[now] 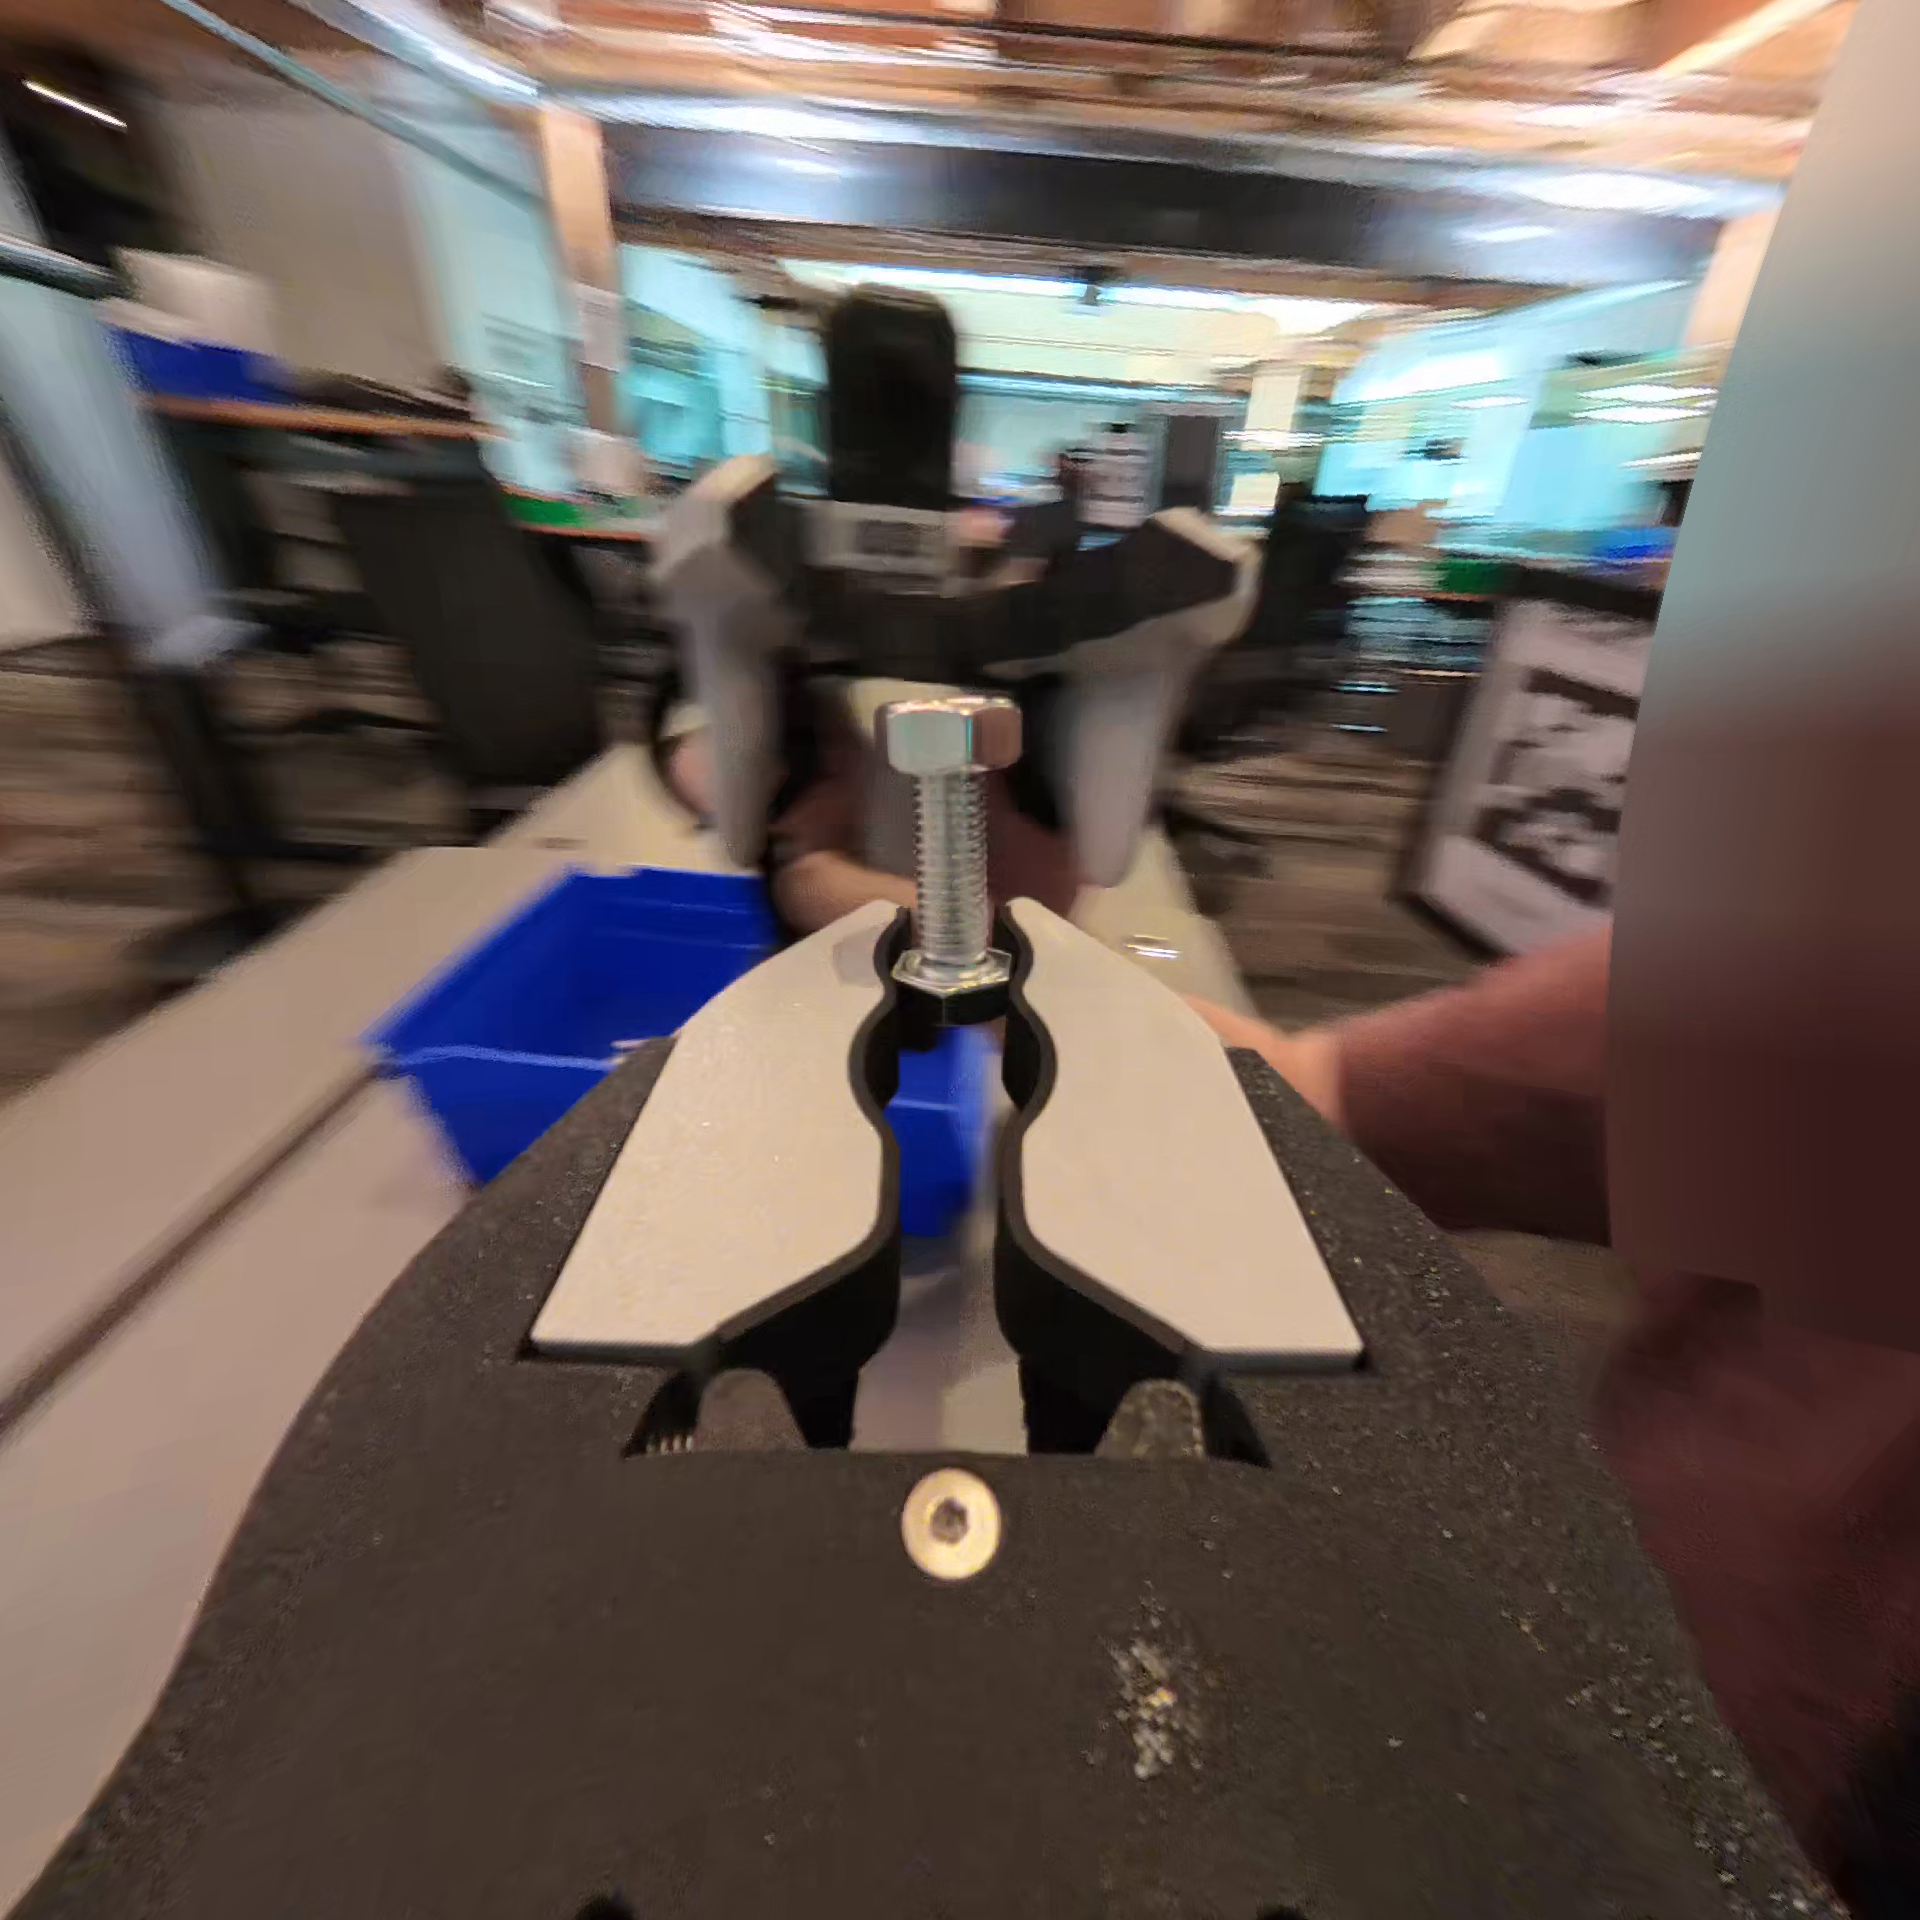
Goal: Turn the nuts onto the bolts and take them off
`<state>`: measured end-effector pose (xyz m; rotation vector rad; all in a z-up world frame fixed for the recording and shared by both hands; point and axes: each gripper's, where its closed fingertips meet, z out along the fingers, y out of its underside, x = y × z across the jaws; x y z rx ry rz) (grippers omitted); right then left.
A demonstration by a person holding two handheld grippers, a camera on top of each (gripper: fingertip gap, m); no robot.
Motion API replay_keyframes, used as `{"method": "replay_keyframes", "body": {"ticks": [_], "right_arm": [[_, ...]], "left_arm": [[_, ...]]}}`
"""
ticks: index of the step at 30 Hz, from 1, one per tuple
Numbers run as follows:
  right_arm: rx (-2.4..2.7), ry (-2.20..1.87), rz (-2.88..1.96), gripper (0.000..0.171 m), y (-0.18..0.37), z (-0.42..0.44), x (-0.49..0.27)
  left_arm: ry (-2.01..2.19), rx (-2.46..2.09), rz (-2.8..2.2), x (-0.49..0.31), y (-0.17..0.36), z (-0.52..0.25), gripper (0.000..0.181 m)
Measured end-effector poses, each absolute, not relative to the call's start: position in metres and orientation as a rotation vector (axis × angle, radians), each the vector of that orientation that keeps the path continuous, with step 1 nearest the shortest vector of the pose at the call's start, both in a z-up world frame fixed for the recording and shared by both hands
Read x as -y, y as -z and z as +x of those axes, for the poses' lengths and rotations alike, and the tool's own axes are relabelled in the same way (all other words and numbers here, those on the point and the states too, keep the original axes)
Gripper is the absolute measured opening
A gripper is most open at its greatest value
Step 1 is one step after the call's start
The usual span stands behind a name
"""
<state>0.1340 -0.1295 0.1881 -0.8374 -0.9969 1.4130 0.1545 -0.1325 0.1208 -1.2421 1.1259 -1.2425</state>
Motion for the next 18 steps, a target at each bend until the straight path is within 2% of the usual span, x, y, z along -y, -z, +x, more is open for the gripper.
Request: {"method": "replay_keyframes", "body": {"ticks": [4,6,10,13,14,18], "right_arm": [[0.81,-1.018,-1.038,0.048,-0.184,0.128,0.095],[0.796,-0.947,-1.082,0.046,-0.178,0.119,0.094],[0.814,-0.943,-1.185,0.042,-0.163,0.105,0.091],[0.807,-0.993,-1.21,0.029,-0.159,0.103,0.089],[0.819,-1.012,-1.215,0.02,-0.157,0.102,0.089],[0.889,-1.113,-1.179,0.018,-0.159,0.103,0.098]], "left_arm": [[0.864,-0.88,-1.316,0.084,-0.119,0.136,0.015],[0.765,-0.838,-1.323,0.075,-0.118,0.131,0.015],[0.694,-0.819,-1.314,0.073,-0.12,0.128,0.015],[0.691,-0.822,-1.312,0.074,-0.12,0.129,0.015],[0.693,-0.822,-1.311,0.074,-0.12,0.129,0.015],[0.77,-0.864,-1.297,0.08,-0.121,0.134,0.015]]}}
